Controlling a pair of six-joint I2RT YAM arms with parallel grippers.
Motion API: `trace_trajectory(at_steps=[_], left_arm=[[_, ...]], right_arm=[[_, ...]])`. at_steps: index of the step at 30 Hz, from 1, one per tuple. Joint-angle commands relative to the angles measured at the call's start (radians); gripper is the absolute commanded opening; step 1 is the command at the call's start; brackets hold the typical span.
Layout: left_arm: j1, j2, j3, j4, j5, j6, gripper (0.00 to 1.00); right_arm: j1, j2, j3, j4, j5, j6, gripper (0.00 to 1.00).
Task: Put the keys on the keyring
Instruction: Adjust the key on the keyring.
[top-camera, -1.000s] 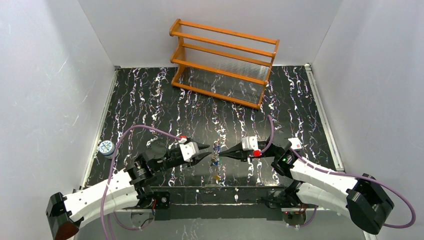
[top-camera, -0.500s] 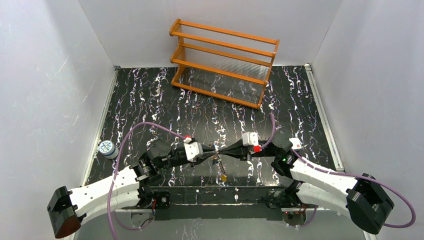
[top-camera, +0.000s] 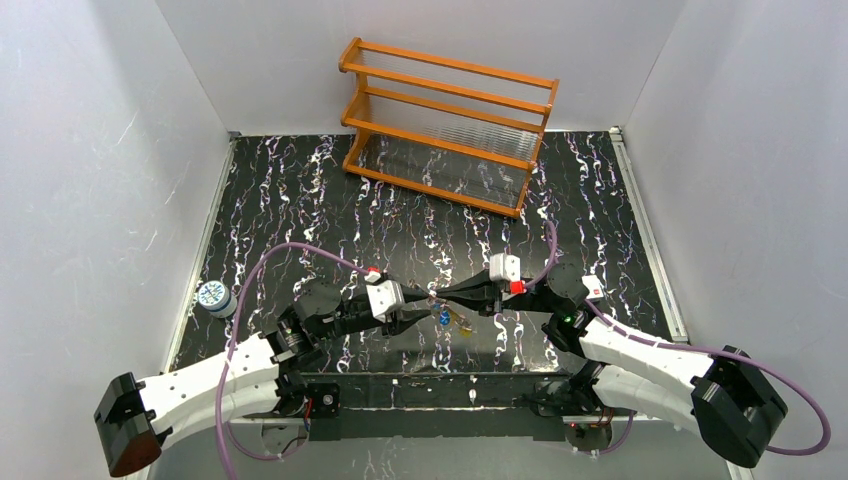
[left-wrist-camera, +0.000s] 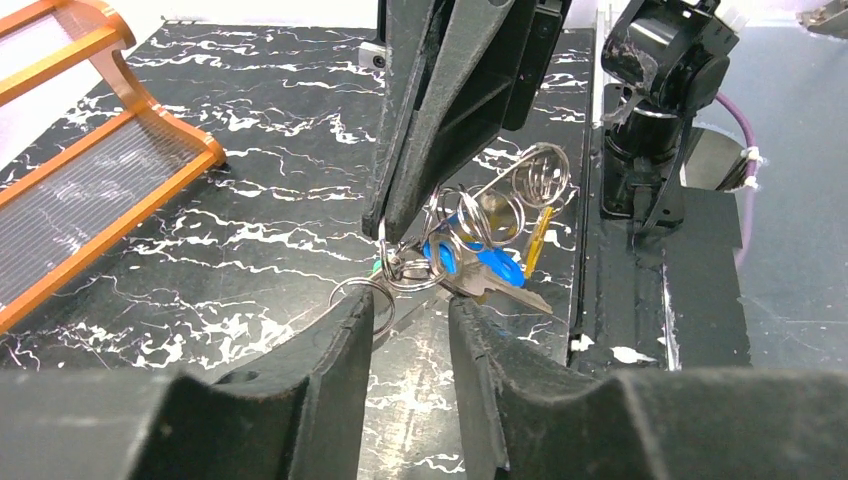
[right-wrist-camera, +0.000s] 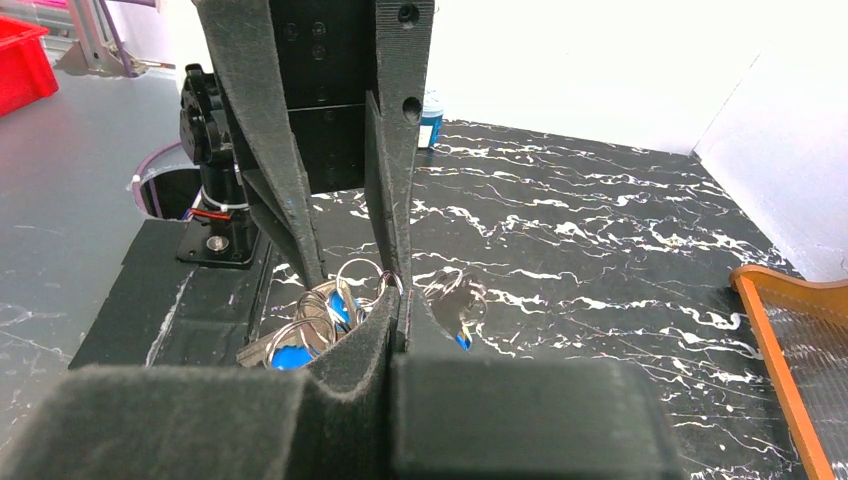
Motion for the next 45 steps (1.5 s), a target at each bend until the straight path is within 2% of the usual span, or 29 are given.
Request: trace_trajectory(at_steps=[1,5,16,30,40,45], left_arm=[[-0.006,-0.025,-0.023,0.06,-0.04,-0.05,0.34],[-0.006,-0.035,-0.035,0.087,-0.077,-0.06,0.34],[-0.006,-0.1,0.03,-0.063,-0.166,-0.012,0.34],[-0.006,-0.016,0.065,0.041,-0.099,-0.018,0.32],[-0.006,-0.135,0.065,-0.028,-0.171,0.049,0.3],[-0.006,-0.147,0.078,-0.041,-0.182,0.05,0.3]], right_arm=[[0.003,-0.005,0.004,0.094,0.021,0.011,0.01],[0.003,-0.004,0.005,0.087,0.013,0.008,0.01],[0.003,-0.009,0.013,0.061,0.009,-0.01,0.01],[0.003,0.003,0.021,0.06,-0.013,-0.01,0.01],[0.003,0.002,0.022,0.06,-0.008,-0.01,0.01],[0.003,0.004,0.025,0.06,-0.012,-0.008,0.01]])
